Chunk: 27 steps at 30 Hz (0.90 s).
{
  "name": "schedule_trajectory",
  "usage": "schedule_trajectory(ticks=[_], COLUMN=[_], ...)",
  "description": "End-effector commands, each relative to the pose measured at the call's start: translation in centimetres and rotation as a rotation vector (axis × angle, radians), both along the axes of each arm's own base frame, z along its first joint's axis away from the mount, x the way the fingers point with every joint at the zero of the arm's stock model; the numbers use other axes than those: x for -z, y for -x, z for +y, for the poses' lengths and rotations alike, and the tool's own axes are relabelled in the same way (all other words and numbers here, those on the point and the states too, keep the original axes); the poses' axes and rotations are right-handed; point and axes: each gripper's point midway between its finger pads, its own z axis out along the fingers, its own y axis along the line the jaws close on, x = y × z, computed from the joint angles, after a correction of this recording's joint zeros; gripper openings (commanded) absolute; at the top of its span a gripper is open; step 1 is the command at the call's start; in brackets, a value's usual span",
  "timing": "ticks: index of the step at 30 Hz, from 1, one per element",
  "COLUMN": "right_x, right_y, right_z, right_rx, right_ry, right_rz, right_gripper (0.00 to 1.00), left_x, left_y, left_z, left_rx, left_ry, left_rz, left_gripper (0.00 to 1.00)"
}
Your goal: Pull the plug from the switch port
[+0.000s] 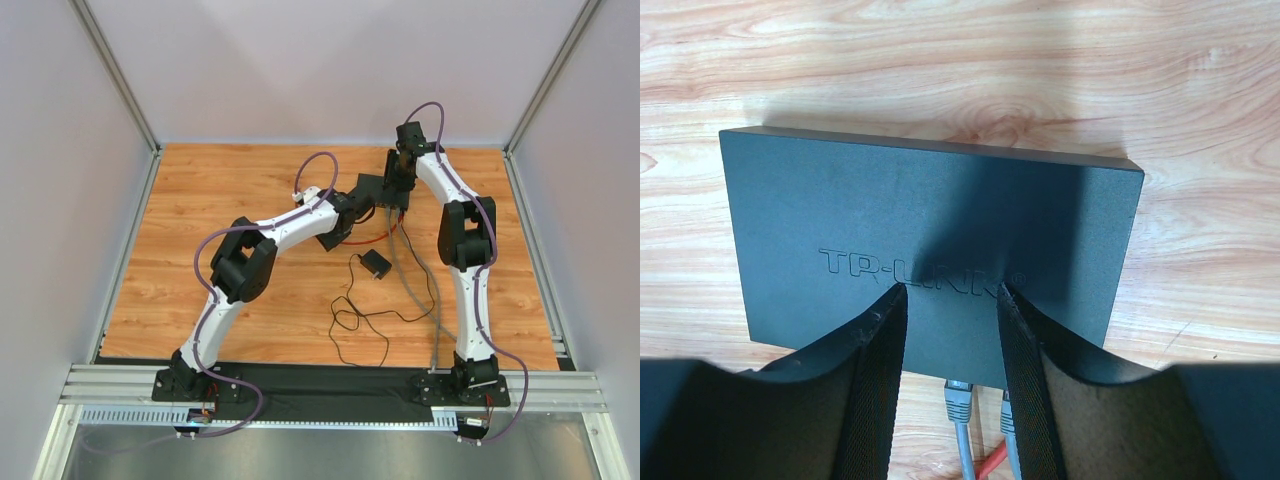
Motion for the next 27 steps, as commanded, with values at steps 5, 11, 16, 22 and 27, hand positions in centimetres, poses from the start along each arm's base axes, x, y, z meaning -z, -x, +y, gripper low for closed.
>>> schedule_trajectory(ticks=[5,11,16,22,27], right_x=[5.5,5.6,5.5,5.5,5.5], right_y=[2.8,2.9,2.9,2.9,3.0], right_z=[-2.0,-2.0,-1.4,-1.3,-1.4], right_rx=[0.017,0.017,-0.002,-0.002,-0.001], right_ry=[0.057,0.057,0.030,0.029,0.029], right_rz=[0.163,0.164,0.167,0.168,0.171], right_gripper=[0.44,0.44,0.44,0.44,0.44], left_x=[1.2,1.6,0.8,-2.4,-2.5], left_y=[-0.7,-1.1,-1.4,-1.6,-1.8], left_z=[-0.2,0.4,0.8,0.4,-0.1], left_rx=[-0.012,-0.020,-0.012,0.026,0.043], left_ry=[0.025,0.026,0.002,-0.038,-0.037], left_rz=[0.012,0.012,-0.010,-0.113,-0.125], left_gripper=[0.32,0.24,0.28,0.33,0.43])
